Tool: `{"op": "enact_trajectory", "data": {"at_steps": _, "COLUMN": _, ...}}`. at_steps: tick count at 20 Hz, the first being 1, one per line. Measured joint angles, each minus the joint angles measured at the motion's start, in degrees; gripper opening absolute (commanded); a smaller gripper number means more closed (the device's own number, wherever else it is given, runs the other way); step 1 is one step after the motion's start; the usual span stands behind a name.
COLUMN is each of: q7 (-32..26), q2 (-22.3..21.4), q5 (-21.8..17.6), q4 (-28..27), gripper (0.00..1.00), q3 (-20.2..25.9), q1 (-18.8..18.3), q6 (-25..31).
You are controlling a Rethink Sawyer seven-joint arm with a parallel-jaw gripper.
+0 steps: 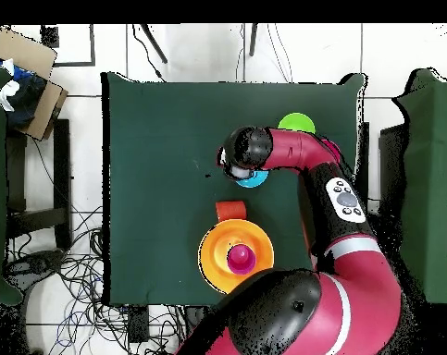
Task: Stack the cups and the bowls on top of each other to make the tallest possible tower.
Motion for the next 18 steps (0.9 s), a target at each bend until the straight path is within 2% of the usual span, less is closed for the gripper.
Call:
{"op": "enact_trajectory", "data": {"at_steps": 12, "q7": 0.0, "q2": -2.02, "q5": -1.13, "q4": 0.78, "gripper": 0.0, "q3": 0.01, "q1": 0.3, "q6": 0.0}}
{"op": "enact_trajectory", "data": {"at_steps": 18, "q7": 0.0, "q2": -8.01, "q5": -1.08, "q4": 6.74, "gripper": 0.0, "q3": 0.01, "q1": 0.3, "q6": -0.01}}
